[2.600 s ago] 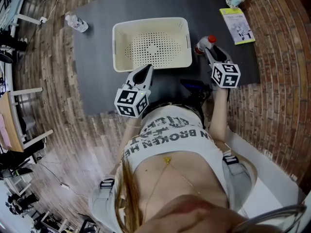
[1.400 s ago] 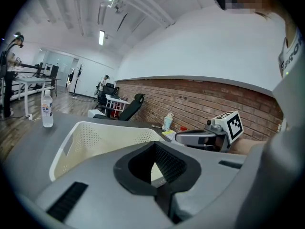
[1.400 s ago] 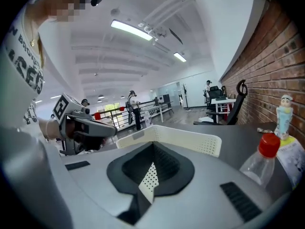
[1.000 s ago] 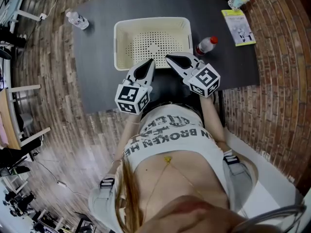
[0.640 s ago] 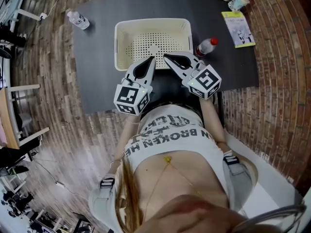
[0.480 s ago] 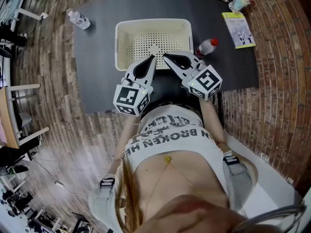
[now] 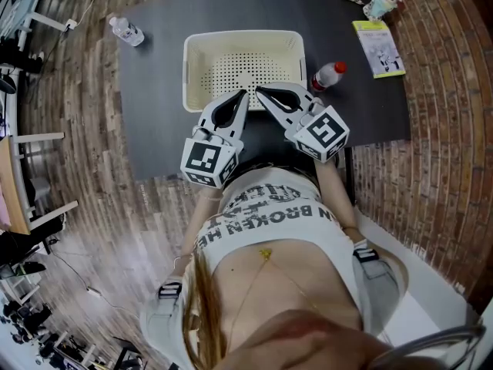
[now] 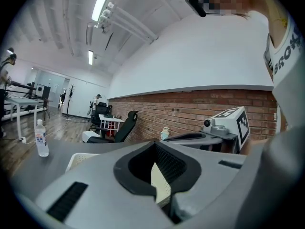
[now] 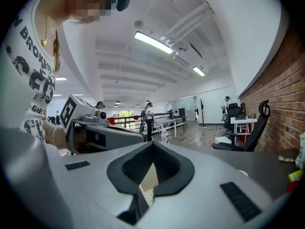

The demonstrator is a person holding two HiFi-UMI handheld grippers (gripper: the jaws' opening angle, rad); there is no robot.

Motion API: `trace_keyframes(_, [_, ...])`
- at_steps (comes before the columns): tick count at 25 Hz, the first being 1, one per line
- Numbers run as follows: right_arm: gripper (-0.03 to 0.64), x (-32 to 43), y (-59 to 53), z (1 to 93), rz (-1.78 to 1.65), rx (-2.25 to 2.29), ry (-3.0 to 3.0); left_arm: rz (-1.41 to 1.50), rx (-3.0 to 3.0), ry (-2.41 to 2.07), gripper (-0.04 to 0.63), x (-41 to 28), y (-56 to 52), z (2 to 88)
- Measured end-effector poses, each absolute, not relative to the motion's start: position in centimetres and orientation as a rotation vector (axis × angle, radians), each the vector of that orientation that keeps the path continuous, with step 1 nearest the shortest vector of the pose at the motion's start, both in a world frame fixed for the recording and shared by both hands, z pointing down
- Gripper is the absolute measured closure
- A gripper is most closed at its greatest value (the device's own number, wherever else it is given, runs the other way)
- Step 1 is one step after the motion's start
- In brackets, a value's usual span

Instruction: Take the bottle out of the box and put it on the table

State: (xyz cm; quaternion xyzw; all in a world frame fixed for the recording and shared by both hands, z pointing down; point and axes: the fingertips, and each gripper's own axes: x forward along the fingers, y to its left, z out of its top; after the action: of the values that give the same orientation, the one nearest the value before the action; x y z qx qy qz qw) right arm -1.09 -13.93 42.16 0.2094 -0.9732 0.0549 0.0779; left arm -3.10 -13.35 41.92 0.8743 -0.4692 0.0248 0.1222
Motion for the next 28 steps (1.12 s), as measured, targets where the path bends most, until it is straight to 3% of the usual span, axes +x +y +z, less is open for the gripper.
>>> trace_keyframes(28, [0.609,0.2,-13.8,42.4,0.173,0.658,-2.868,0.092,2.535,-1.341,0.591,-2.8,-12.4,42.5])
